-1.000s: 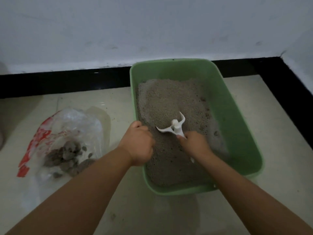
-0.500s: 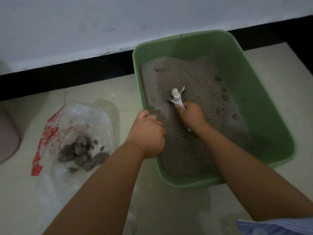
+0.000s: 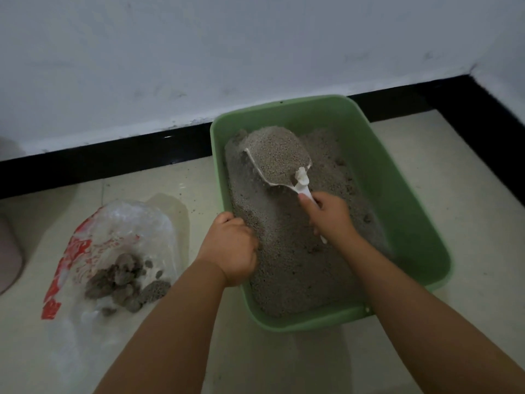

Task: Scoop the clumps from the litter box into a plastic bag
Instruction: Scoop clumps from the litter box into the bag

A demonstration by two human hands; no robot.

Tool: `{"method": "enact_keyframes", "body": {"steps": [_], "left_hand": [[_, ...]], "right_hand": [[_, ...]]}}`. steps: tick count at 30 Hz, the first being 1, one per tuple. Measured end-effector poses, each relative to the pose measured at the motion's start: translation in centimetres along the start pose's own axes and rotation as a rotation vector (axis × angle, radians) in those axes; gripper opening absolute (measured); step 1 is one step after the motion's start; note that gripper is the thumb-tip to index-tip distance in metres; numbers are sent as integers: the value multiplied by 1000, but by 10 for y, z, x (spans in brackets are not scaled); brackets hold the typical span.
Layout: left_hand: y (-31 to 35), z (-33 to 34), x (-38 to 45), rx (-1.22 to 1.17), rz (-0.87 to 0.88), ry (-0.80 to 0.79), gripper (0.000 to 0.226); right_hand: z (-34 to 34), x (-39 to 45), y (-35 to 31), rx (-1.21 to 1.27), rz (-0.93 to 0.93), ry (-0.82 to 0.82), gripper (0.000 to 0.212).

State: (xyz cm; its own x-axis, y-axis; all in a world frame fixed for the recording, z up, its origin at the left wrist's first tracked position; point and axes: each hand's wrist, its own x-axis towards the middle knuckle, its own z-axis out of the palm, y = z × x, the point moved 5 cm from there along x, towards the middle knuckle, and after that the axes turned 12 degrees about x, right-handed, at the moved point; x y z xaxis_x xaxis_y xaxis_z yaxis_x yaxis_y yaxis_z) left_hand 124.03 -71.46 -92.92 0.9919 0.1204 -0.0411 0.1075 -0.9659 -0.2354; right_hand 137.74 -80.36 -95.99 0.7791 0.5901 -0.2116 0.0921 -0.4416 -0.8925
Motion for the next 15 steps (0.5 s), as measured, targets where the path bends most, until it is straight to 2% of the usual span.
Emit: {"method": "enact_keyframes", "body": {"steps": [2,10,15], "left_hand": [[2,0,-1,33,23,-9,27],[3,3,2,52,43,58,37],[1,0,0,54,26,103,38]], "right_hand": [[-10,-5,0,-24,-7,5,34],[-36,-33,4,-70,-18,50,37],[-39,-39,-7,-44,-55,81,31]]}}
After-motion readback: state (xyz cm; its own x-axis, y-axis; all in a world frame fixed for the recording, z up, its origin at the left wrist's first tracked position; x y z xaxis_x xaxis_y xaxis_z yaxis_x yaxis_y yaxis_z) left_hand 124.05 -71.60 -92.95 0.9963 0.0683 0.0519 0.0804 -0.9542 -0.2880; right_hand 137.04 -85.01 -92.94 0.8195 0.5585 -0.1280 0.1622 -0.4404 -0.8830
